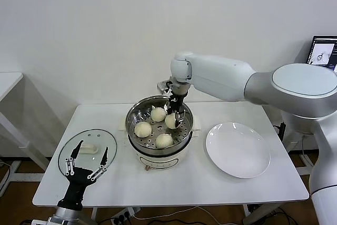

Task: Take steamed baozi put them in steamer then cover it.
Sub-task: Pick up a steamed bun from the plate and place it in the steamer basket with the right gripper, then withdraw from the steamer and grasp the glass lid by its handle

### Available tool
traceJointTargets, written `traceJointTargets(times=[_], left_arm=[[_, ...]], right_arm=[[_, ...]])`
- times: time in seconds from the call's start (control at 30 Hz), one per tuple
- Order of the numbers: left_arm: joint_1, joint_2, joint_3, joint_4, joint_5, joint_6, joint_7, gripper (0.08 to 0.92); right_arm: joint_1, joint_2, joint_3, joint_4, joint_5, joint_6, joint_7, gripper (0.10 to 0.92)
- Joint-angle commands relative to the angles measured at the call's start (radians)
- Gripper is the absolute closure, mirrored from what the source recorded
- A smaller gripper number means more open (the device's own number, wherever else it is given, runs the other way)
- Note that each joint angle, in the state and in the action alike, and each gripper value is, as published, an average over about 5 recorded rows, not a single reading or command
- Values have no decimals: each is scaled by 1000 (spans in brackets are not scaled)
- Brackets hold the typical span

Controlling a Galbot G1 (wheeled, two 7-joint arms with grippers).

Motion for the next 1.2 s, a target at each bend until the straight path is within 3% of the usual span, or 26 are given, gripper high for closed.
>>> traceJointTargets(times=[0.03,0.2,0.5,0.77,0.87,1.0,1.2], left_arm=[[1,-1,0,1,0,-2,1,177],[2,0,-1,3,0,-3,1,177],[-2,-2,-1,12,17,-3,-3,177],[-41,3,-25,59,149,-19,-34,177],[-68,6,-40,91,246,-21,-70,177],[-102,15,-58,138,398,-14,-136,177],[-133,40,-68,183,533,9,-198,177]], right_arm=[[-31,20,-9,-31,-26,-1,26,372],[-31,15,-9,-28,-36,0,26,353],[-23,-24,32,25,-37,-2,23,211],[-9,-165,262,143,-48,76,92,203],[0,-253,307,212,13,138,305,203],[-14,-357,308,307,115,211,719,203],[-204,-497,453,406,150,308,1256,203]])
